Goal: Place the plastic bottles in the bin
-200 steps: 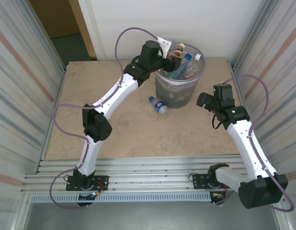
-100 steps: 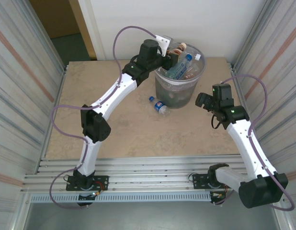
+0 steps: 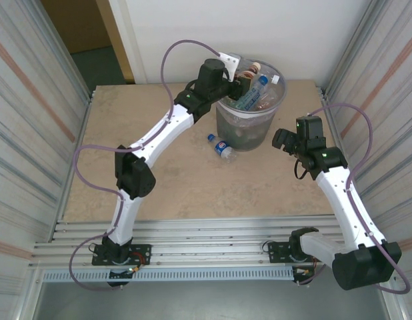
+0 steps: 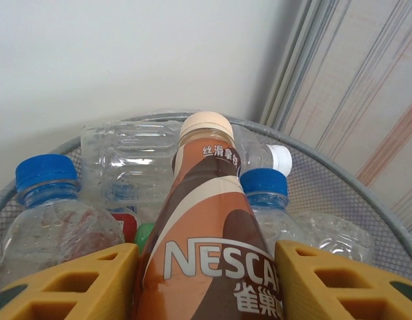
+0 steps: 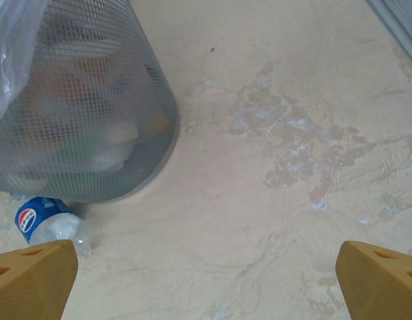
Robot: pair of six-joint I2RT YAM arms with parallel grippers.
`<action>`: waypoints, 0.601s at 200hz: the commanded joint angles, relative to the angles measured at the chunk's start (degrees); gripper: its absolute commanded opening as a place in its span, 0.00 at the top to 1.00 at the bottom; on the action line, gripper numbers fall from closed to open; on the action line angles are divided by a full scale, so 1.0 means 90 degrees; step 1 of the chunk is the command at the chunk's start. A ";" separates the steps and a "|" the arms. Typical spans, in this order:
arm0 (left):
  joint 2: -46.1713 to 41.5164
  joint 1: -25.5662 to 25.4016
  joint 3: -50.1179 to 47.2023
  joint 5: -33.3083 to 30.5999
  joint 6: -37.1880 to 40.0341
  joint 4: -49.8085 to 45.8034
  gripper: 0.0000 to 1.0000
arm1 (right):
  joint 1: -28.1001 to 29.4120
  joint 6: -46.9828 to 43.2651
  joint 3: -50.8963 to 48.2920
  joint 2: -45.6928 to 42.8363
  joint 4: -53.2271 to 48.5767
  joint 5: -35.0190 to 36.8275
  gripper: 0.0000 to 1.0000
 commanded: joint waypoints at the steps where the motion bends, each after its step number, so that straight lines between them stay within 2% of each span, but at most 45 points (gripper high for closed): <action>1: -0.0027 -0.0114 -0.0335 -0.0139 -0.0063 0.0023 0.49 | 0.0071 0.0069 0.0234 -0.0106 -0.0032 -0.0038 0.02; 51: -0.0244 -0.0200 -0.0871 -0.0396 -0.0047 0.0276 0.48 | 0.0174 0.0053 0.0270 0.0077 0.0062 -0.0079 0.02; 95: -0.0519 -0.0200 -0.0771 -0.0229 -0.0032 0.0362 0.30 | 0.0472 -0.0309 0.0240 0.0275 0.0362 -0.0202 0.02; 120: -0.0958 -0.0202 -0.0778 -0.0070 -0.0089 0.0450 0.23 | 0.0721 -0.0481 0.0115 0.0318 0.0594 -0.0132 0.02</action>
